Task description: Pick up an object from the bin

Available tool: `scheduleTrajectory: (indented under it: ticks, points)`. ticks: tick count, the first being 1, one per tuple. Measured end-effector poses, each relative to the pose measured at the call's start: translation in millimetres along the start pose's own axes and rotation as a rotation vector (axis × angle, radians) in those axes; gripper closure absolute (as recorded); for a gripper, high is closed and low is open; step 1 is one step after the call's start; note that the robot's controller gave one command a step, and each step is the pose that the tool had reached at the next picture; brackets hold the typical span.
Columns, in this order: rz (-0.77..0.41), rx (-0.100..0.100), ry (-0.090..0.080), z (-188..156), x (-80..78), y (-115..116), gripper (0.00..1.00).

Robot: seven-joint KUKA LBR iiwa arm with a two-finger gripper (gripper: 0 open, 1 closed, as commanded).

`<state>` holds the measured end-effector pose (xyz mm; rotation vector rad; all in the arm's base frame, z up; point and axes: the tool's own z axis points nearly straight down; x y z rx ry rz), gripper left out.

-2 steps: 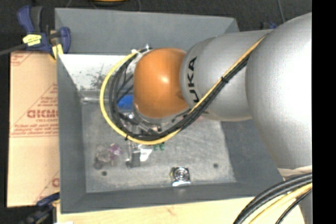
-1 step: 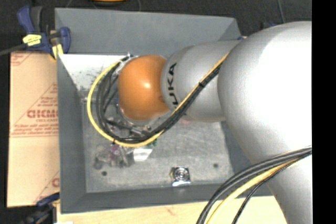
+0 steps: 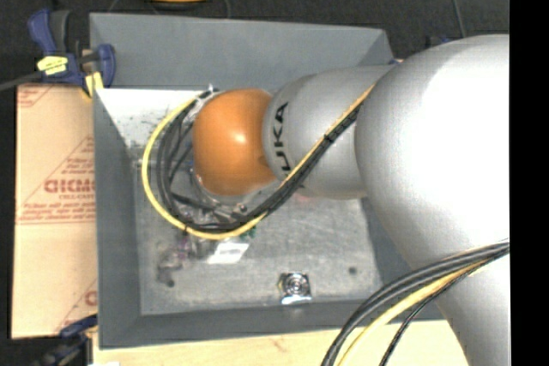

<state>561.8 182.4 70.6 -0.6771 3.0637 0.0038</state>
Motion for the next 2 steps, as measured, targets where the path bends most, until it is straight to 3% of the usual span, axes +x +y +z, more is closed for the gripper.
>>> scheduleTrajectory:
  ticks: [1,2]
  points:
    - [0.035,0.001,-0.007,-117.4,12.4,28.8,1.0]
    - [-0.183,0.004,-0.004,-193.9,40.6,8.2,1.0]
